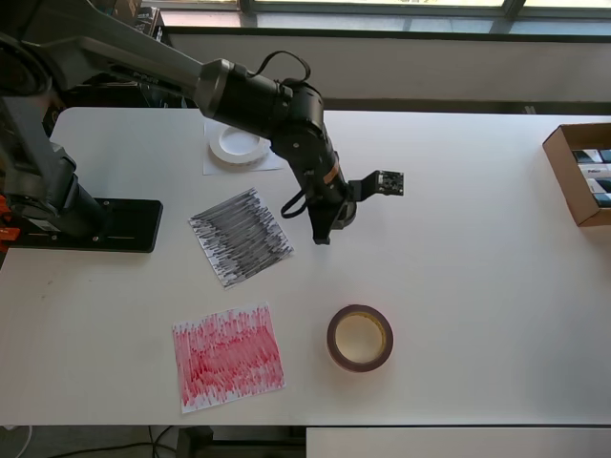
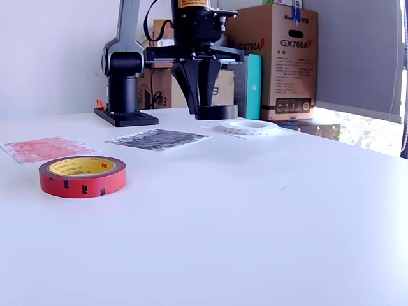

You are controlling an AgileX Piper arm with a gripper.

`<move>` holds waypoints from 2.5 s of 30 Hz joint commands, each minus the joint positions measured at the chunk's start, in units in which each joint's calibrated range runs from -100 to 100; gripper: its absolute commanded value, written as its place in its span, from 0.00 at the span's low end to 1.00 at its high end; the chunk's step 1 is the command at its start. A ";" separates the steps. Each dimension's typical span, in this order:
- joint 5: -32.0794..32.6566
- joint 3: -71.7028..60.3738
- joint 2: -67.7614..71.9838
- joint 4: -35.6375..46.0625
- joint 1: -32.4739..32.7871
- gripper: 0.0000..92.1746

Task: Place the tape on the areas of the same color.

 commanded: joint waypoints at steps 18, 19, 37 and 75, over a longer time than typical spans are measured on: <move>-9.83 36.93 -21.85 -20.28 1.07 0.00; -10.16 37.56 -21.85 -21.13 0.83 0.00; -9.75 40.93 -21.95 -24.02 -1.22 0.00; -8.85 40.29 -22.13 -17.91 -2.48 0.00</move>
